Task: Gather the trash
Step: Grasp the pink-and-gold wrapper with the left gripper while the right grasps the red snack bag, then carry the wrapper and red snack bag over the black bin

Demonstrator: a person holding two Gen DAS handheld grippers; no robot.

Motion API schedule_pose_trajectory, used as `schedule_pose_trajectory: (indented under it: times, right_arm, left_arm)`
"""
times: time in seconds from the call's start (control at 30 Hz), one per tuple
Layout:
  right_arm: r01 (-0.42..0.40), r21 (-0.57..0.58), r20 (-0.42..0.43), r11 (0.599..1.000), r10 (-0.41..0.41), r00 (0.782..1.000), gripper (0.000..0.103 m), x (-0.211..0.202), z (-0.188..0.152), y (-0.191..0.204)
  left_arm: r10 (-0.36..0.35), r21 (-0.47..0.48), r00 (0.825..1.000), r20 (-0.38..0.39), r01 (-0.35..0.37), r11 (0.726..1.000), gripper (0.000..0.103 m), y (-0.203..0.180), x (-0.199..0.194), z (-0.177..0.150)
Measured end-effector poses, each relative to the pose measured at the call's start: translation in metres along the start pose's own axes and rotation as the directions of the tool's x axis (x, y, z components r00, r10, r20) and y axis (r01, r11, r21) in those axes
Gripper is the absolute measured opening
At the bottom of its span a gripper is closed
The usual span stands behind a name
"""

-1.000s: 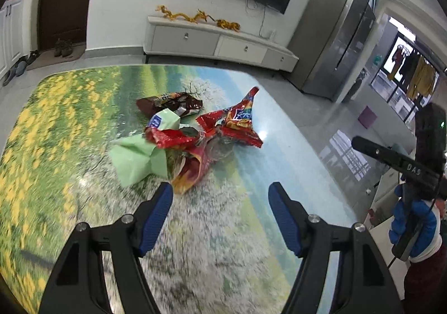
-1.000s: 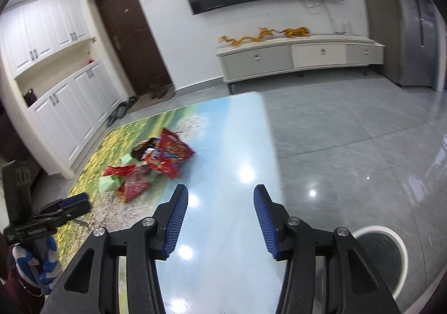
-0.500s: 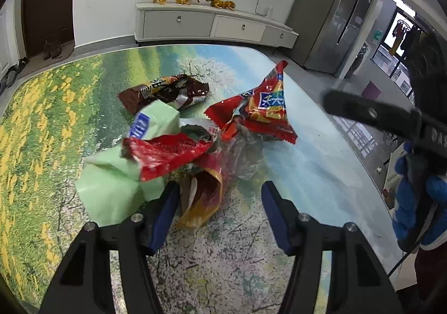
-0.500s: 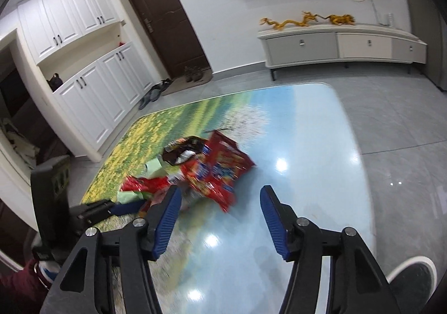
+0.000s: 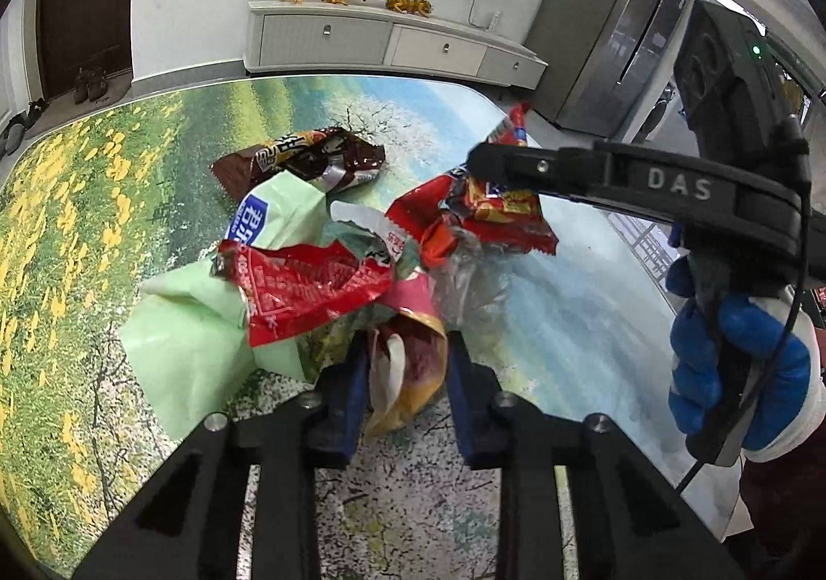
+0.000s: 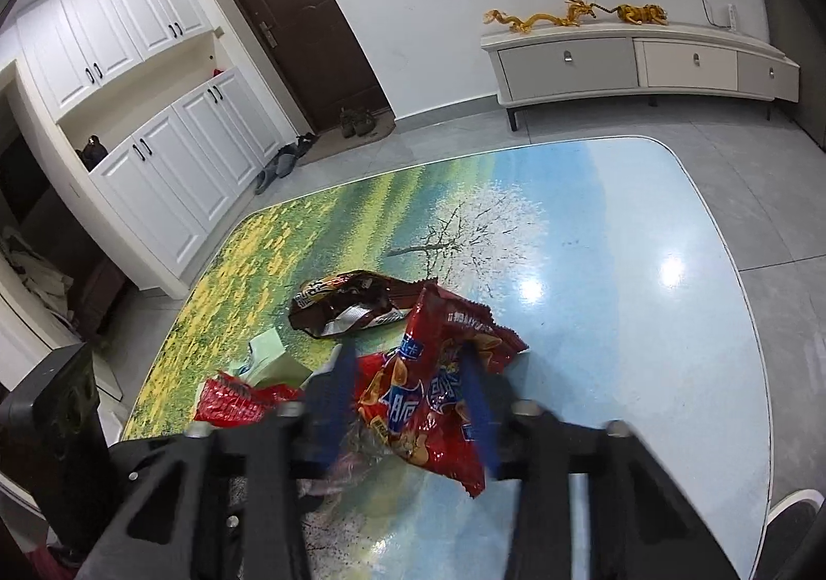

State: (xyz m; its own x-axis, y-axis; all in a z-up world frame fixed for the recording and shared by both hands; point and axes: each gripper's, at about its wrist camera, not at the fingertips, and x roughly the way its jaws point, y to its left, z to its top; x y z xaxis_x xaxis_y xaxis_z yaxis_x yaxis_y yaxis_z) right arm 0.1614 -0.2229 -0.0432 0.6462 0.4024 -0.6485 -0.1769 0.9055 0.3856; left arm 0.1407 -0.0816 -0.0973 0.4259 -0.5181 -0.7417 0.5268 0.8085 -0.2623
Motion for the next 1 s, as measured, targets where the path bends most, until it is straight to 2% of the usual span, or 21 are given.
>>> schedule_pose_trajectory:
  times: [0.03,0.13,0.23,0.67,1.0]
  right_arm:
    - [0.003,0.002,0.002,1.0,-0.003,1.0,0.017,0.0,-0.001,-0.001]
    - [-0.004,0.013,0.02,1.0,0.003,1.0,0.009,-0.006,-0.004,-0.005]
    - [-0.023,0.012,0.043,1.0,0.023,0.999,0.007,-0.016,-0.004,-0.006]
    - [-0.062,0.01,0.143,0.998,0.06,0.988,0.006,-0.077,-0.009,-0.001]
    - [-0.02,0.041,0.232,0.999,0.01,0.973,0.006,-0.159,-0.033,-0.02]
  left_arm:
    - [0.001,0.002,1.0,0.001,-0.001,1.0,0.025,0.0,0.0,-0.001]
    - [0.0,0.0,1.0,0.005,0.0,1.0,0.024,-0.001,-0.005,-0.006]
    - [0.001,-0.008,1.0,0.009,-0.001,1.0,0.023,-0.003,-0.01,-0.009]
    - [0.001,-0.04,0.999,0.047,0.001,0.999,0.023,-0.014,-0.06,-0.028]
    - [0.029,-0.066,0.996,0.086,-0.023,0.998,0.023,-0.028,-0.102,-0.047]
